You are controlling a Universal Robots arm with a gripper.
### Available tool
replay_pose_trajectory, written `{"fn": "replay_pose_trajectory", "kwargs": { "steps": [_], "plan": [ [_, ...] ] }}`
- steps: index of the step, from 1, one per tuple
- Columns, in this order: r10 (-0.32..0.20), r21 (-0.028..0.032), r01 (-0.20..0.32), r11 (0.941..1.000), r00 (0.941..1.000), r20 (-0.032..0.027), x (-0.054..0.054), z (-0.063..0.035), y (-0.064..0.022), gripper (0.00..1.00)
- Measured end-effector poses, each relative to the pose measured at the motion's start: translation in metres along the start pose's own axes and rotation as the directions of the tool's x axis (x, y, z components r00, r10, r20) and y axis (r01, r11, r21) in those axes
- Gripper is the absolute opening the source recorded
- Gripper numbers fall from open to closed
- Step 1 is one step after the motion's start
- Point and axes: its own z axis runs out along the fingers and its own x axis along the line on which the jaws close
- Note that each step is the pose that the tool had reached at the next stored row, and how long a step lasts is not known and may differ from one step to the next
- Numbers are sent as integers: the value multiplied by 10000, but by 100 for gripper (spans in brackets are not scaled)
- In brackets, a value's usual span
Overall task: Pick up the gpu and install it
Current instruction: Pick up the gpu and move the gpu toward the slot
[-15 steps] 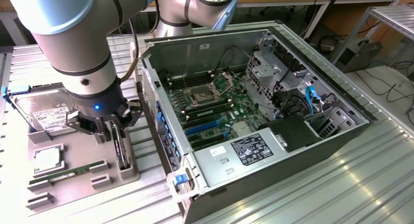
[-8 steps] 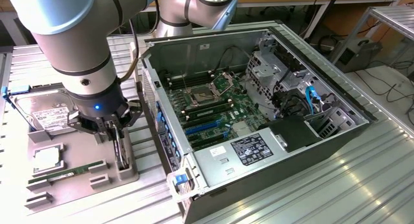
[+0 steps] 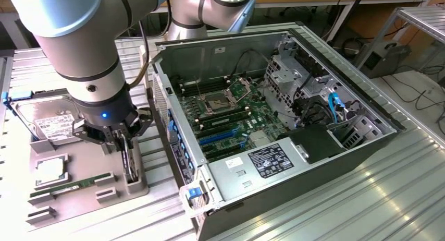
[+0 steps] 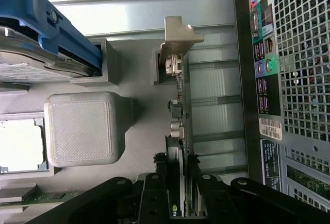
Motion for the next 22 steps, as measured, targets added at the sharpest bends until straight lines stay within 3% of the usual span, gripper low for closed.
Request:
{"fn": "replay_pose_trajectory", "kwargs": {
  "steps": [17,22],
  "plan": [
    [-1010,-47,1010,9949,9945,-260,-61,-6,3,26],
    [-1041,-48,1040,9946,9942,-272,-65,-7,3,26]
  ]
}}
